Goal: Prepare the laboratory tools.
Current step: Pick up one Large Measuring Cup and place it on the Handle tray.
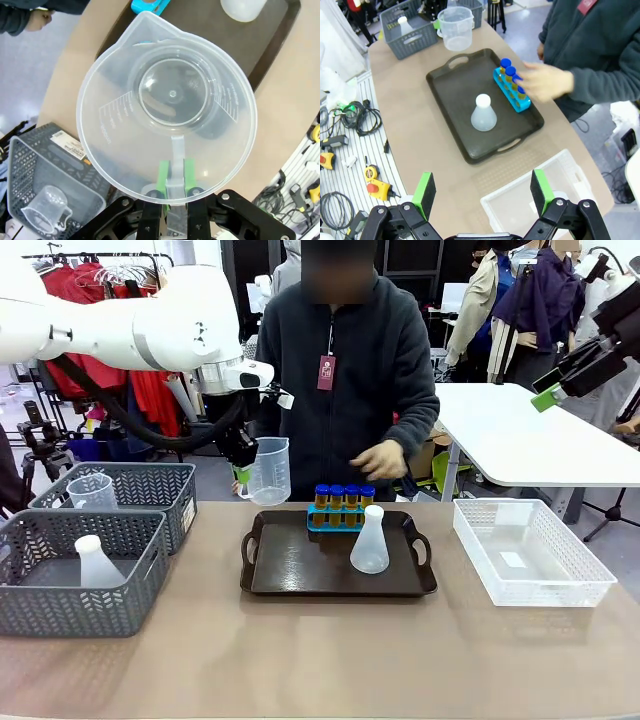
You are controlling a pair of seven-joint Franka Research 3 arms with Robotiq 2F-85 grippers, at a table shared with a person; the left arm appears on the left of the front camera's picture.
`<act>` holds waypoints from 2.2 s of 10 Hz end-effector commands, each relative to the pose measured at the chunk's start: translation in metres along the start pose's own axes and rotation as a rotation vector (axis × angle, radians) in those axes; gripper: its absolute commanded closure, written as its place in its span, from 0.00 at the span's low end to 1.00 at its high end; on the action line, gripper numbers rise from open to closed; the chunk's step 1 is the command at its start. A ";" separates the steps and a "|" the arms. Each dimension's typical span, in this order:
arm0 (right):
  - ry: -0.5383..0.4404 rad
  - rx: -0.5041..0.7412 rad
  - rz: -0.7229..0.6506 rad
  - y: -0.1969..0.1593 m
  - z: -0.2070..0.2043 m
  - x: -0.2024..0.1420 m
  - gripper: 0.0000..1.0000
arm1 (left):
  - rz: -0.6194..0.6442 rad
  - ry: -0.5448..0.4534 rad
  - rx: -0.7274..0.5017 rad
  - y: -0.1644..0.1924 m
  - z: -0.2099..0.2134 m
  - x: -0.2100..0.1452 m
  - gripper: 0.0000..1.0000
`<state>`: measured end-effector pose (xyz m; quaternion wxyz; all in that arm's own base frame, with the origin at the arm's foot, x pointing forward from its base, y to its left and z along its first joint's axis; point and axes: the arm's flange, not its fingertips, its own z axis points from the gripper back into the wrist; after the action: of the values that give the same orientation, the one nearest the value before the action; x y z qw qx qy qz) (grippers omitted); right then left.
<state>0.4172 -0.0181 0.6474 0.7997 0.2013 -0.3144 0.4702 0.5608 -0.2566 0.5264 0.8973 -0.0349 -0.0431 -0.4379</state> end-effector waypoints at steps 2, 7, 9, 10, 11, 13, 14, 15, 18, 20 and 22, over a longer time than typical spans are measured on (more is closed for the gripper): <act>-0.018 0.007 0.002 -0.001 0.000 0.002 0.00 | -0.023 0.007 -0.005 0.001 -0.001 0.001 1.00; -0.018 0.007 0.002 -0.001 0.000 0.002 0.00 | -0.106 0.033 -0.031 -0.011 -0.015 0.018 1.00; -0.018 0.007 0.002 -0.001 0.000 0.002 0.00 | -0.170 0.042 -0.017 -0.019 -0.036 0.031 1.00; -0.018 0.007 0.002 -0.001 0.000 0.002 0.00 | -0.192 0.060 -0.022 -0.021 -0.051 0.038 1.00; -0.018 0.007 0.002 -0.001 0.000 0.002 0.00 | -0.202 0.063 -0.019 -0.023 -0.060 0.043 1.00; -0.018 0.007 0.002 -0.001 0.000 0.002 0.00 | -0.215 0.063 -0.005 -0.028 -0.090 0.054 1.00; -0.018 0.007 0.002 -0.001 0.000 0.002 0.00 | -0.223 0.055 0.004 -0.030 -0.104 0.057 1.00; -0.018 0.007 0.002 -0.001 0.000 0.002 0.00 | -0.237 0.052 -0.001 -0.032 -0.115 0.059 1.00; -0.018 0.007 0.002 -0.001 0.000 0.002 0.00 | -0.263 0.022 0.001 -0.043 -0.140 0.062 1.00; -0.018 0.007 0.002 -0.001 0.000 0.002 0.00 | -0.290 0.025 -0.013 -0.048 -0.146 0.062 1.00; -0.018 0.007 0.002 -0.001 0.000 0.002 0.00 | -0.292 0.031 -0.014 -0.050 -0.148 0.061 1.00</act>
<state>0.4171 -0.0180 0.6474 0.7997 0.2013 -0.3144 0.4703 0.5707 -0.3578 0.3855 0.8315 -0.0312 -0.0243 -0.5541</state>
